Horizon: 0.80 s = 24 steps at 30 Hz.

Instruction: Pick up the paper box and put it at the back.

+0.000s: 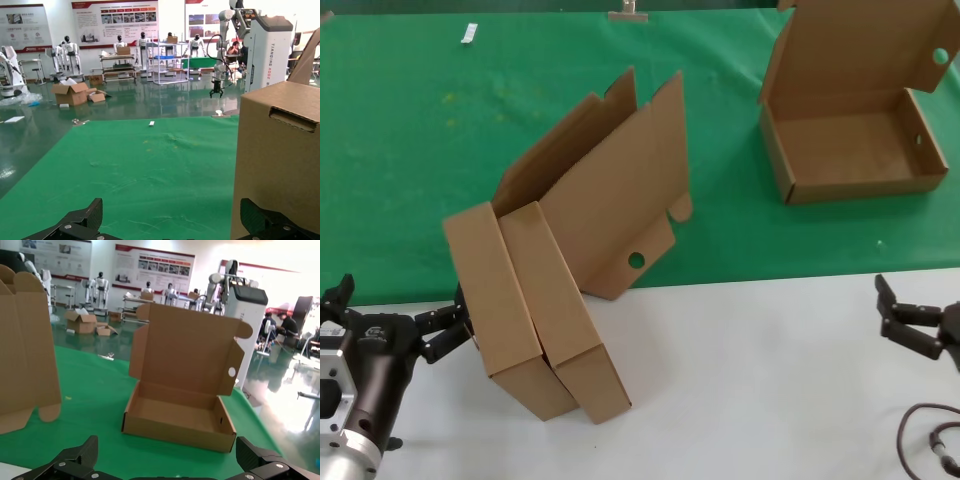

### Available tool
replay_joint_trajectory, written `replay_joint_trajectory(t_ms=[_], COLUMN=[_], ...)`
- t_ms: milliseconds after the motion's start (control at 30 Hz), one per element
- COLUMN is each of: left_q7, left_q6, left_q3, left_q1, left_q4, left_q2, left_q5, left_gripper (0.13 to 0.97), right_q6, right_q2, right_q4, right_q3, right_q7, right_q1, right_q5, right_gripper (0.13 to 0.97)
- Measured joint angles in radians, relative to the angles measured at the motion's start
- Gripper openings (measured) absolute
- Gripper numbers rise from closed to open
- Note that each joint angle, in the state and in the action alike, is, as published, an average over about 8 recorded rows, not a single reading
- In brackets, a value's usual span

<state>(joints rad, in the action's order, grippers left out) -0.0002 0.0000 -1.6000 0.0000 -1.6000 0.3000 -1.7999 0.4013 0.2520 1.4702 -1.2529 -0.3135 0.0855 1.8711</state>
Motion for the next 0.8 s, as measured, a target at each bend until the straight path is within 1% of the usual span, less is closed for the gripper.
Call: replay_joint_trajectory(t_ms=[800], left_q7=[0.000], left_q6=[0.000], left_q3=[0.000], left_q1=[0.000], left_q4=[0.000], left_q2=[0.000], left_q5=[0.000], left_gripper=[0.966], right_q6=[-0.291], right_q2=[0.035], right_q4=[0.094], right_q3=[-0.252], right_q7=[0.227], right_q1=[-0.062], right_q5=[-0.052], right_gripper=[0.966])
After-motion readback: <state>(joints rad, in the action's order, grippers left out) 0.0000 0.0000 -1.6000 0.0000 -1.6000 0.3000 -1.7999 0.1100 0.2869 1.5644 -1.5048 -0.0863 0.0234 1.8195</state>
